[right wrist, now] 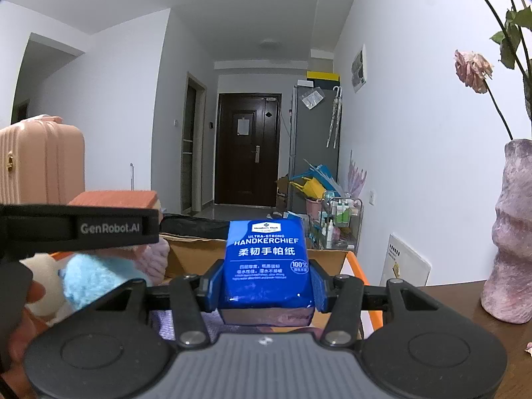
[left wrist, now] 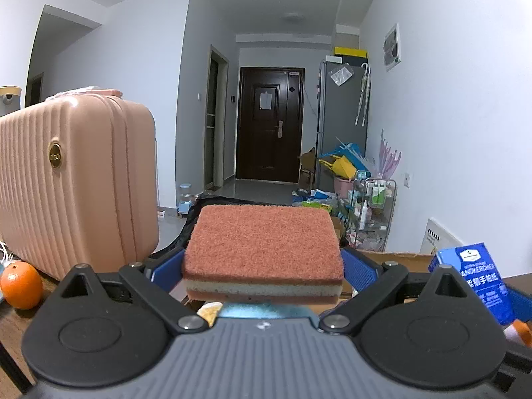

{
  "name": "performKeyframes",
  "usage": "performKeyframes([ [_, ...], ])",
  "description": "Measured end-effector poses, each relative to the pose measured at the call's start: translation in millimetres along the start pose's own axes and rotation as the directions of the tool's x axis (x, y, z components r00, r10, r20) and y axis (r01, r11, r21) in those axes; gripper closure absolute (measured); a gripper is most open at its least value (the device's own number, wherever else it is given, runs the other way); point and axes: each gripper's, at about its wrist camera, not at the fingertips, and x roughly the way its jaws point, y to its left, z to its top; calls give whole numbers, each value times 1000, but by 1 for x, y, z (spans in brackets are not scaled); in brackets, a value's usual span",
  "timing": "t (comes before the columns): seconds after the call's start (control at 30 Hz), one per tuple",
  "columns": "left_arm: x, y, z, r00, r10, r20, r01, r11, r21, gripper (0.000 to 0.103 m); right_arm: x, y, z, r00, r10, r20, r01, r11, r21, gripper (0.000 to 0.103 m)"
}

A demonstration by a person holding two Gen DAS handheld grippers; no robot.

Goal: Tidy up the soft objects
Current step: 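Carry the sponge and handkerchief pack with both grippers over the box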

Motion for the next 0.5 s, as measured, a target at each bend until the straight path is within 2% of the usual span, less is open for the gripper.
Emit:
performKeyframes([
  [0.23, 8, -3, 0, 1000, 0, 7, 0, 1000, 11, 4, 0, 0, -1, 1000, -6, -6, 6, 1000, 8, 51],
  [0.27, 8, -3, -1, 1000, 1, 10, -1, 1000, 12, 2, 0, 0, 0, 1000, -10, -2, 10, 1000, 6, 48],
  [0.33, 2, 1, -3, 1000, 9, 17, -9, 1000, 6, 0, -2, 0, 0, 1000, -16, 7, 16, 1000, 9, 34],
  [0.4, 0, 3, -2, 1000, 13, 22, -13, 1000, -7, 0, -3, -2, 0, 1000, -23, 17, 23, 1000, 19, 15],
  [0.47, 0, 4, -3, 1000, 18, 25, -18, 1000, -16, 0, -4, -3, 0, 999, -25, 22, 25, 999, 28, 10],
  [0.5, 0, 5, -3, 1000, 21, 23, -21, 1000, -19, 0, -4, -3, 0, 999, -29, 19, 28, 999, 28, 3],
])
